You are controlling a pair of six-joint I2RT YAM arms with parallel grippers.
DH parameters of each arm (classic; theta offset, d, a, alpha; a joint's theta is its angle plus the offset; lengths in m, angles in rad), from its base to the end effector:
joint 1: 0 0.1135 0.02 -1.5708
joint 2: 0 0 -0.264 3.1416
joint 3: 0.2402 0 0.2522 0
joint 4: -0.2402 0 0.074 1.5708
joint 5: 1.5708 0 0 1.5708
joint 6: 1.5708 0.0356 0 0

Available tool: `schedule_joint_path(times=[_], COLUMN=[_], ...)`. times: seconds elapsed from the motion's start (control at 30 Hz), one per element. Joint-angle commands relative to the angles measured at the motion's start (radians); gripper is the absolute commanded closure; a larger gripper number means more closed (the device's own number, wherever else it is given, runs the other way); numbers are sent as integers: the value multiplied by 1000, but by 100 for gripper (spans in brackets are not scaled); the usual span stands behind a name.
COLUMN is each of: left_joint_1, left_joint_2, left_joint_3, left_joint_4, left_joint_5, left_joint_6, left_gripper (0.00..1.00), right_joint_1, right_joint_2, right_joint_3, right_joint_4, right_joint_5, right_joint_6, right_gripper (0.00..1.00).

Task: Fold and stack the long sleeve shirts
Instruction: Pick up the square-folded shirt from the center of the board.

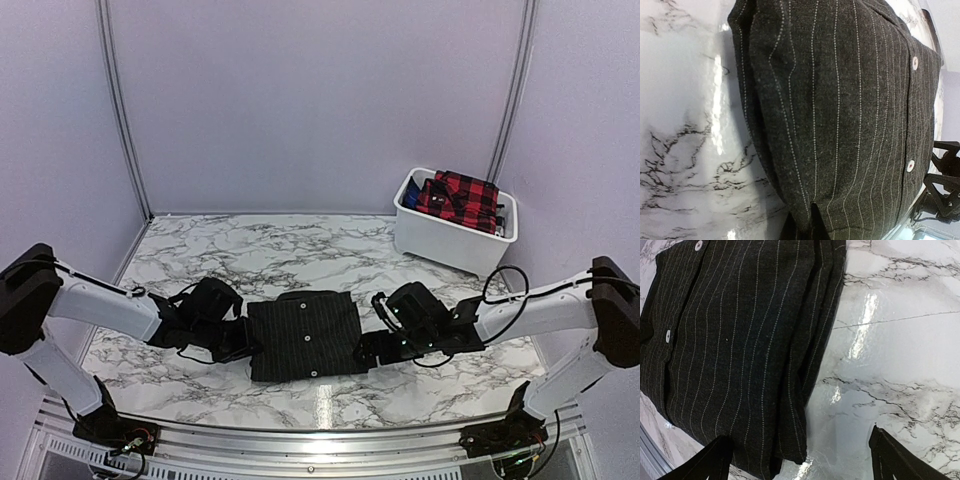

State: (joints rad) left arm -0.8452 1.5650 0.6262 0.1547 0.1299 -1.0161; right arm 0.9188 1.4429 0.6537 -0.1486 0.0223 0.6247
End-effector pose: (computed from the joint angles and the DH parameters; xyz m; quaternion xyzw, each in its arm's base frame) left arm 0.1883 -0.2192 0.1381 -0.0539 0.9204 -0.3426 0.1804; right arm 0.1622 0.2112 0.1554 -0.1358 0.9405 0.2094 0.2304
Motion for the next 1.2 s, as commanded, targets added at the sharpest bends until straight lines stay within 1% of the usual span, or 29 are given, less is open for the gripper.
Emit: schedule_joint_path(times=[0.0,0.13,0.2,0.27,0.33,0.4,0.53,0.57,0.7,0.8,0.93,1.0,1.03,1.17], left_joint_1=[51,123,166,193,212,225,245,250,267,281,295,300,303,310], left_joint_2=[-69,-119,-141,-160,-169,-164,-147,-147,-156,-171,-190,-200,-207,-229], left_joint_3=[9,1,12,39,64,83,106,111,127,138,151,154,155,162], left_joint_4=[-86,-149,-205,-273,-314,-337,-372,-377,-407,-432,-461,-470,-473,-484], left_joint_5=[3,65,108,122,142,162,188,194,203,203,203,203,202,204], left_joint_6=[85,184,243,302,346,376,413,419,439,457,477,480,481,481], left_gripper=[100,100,100,100,100,100,100,100,100,100,100,100,100,100], right_joint_1=[22,32,33,32,32,32,34,34,32,31,33,35,35,40], right_joint_2=[27,28,28,29,36,56,109,124,186,239,314,335,340,357], right_joint_3=[35,48,57,65,78,98,143,156,222,258,319,328,326,320], right_joint_4=[43,72,84,97,109,121,141,169,159,170,161,153,153,116], right_joint_5=[-12,-12,-12,-12,-28,-47,-55,-55,-29,-27,-30,-27,5,32], right_joint_6=[10,26,31,37,41,49,64,63,61,56,42,47,49,49], right_gripper=[10,10,11,12,14,18,30,34,56,71,85,90,91,92])
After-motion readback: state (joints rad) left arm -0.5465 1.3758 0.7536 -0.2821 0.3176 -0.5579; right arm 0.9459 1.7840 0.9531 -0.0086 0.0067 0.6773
